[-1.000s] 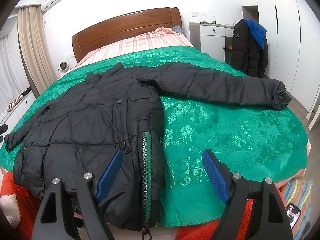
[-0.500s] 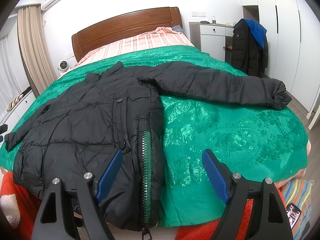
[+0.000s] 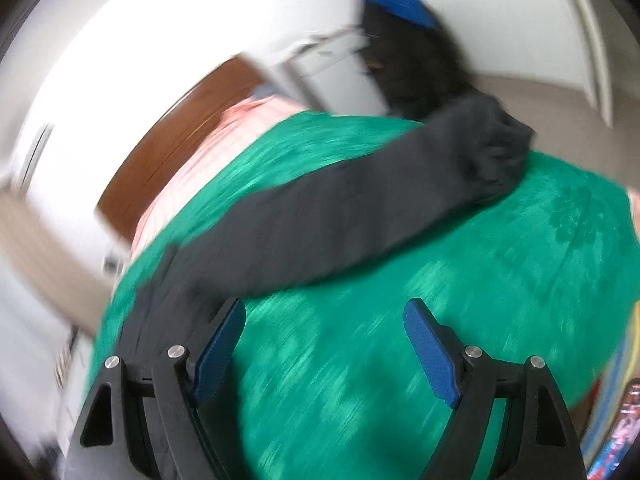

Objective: Fold large clothes
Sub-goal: 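Grasp the jacket sleeve cuff nearest the right gripper with the right gripper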

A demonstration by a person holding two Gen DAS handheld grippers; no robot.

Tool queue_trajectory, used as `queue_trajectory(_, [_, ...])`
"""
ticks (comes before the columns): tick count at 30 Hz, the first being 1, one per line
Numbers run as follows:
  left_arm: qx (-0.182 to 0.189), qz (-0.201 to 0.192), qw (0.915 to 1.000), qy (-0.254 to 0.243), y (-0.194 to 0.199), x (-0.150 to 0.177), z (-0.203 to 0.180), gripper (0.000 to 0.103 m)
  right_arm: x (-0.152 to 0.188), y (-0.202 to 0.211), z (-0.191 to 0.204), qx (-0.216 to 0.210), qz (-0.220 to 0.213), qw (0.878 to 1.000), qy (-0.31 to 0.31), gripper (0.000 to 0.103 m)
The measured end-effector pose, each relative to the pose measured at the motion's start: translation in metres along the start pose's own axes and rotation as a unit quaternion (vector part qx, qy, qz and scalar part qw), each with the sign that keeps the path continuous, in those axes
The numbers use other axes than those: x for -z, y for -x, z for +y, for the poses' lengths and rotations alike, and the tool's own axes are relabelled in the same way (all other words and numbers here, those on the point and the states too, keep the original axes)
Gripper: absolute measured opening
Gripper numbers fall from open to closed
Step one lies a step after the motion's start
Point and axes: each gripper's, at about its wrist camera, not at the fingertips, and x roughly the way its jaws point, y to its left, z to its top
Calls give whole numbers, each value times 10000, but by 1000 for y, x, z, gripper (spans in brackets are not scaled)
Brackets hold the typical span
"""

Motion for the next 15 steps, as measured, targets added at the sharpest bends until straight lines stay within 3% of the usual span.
queue_trajectory(3, [36, 45, 10000, 53, 1, -2, 0, 100, -22, -39, -43, 170, -34, 9932, -1151, 81])
queue_trajectory(7, [-59, 94, 9999, -68, -1, -8, -8, 100, -38, -57, -35, 428, -613, 9852, -1543, 82])
queue_trajectory(9, [-54, 97, 9999, -100, -1, -11, -12, 100, -48, -71, -24, 181, -697, 9850, -1569, 70])
queue_trajectory(11, [-52, 31, 9999, -112, 2, -14, -17, 100, -53, -78, -15, 263, -656, 9862, -1499, 21])
queue_trajectory(12, [-42, 10, 9999, -121, 3, -15, -18, 100, -55, -75, -8, 382, -714, 9869, -1395, 14])
queue_trajectory(15, [-16, -12, 9997, -229, 3, -14, -23, 100, -59, -53, 34, 376, -1014, 9921, -629, 13])
